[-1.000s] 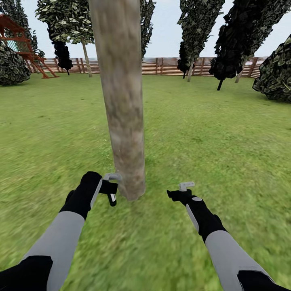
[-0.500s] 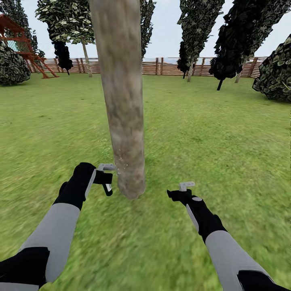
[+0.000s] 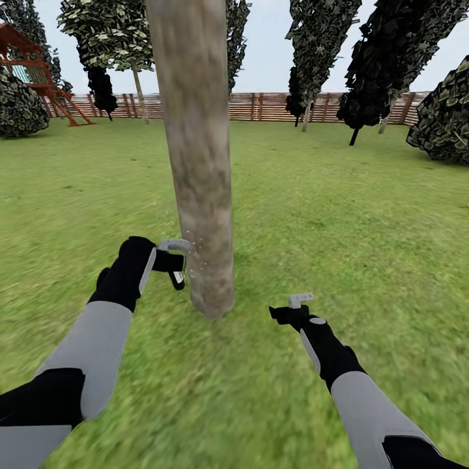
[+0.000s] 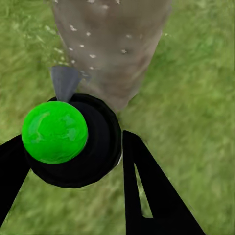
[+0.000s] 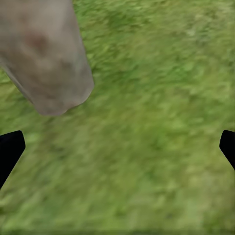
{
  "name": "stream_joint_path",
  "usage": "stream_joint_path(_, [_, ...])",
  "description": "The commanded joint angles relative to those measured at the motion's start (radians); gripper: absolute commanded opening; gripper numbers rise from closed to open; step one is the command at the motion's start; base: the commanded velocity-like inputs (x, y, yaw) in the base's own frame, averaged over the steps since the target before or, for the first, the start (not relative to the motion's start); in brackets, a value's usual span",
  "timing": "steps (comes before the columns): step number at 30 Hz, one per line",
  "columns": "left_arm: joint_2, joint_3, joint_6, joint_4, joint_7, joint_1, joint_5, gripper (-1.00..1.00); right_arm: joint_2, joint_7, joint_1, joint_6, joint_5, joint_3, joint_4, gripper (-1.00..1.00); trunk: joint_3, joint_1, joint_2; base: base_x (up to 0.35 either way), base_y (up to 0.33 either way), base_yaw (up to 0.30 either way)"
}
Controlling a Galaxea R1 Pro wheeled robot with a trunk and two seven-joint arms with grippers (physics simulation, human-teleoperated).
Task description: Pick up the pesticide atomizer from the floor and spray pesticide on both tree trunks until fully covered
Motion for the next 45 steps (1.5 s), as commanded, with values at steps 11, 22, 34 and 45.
stream_joint_path(11, [0.060,0.008,0.007,0.109,-0.012,-0.135,-0.002,-1.00,0.001,0.008,0.000,0.005,0.010,-0.005,-0.002,1.00,-0.001,0.000,0.000,0.000,0.000,0.000])
stream_joint_path(22, [0.070,0.008,0.007,0.222,-0.016,-0.290,-0.001,-1.00,0.001,0.008,0.000,0.005,0.010,-0.005,-0.002,1.00,-0.001,0.000,0.000,0.000,0.000,0.000])
stream_joint_path(34, [0.071,0.004,0.002,0.240,-0.012,-0.167,-0.010,-1.00,0.001,0.008,0.000,0.005,0.010,-0.005,-0.002,1.00,-0.001,0.000,0.000,0.000,0.000,0.000])
stream_joint_path(45, [0.064,0.005,-0.001,0.238,-0.009,-0.138,-0.011,-1.00,0.001,0.008,-0.001,0.005,0.011,-0.003,-0.001,1.00,-0.001,0.000,0.000,-0.232,-0.156,0.198])
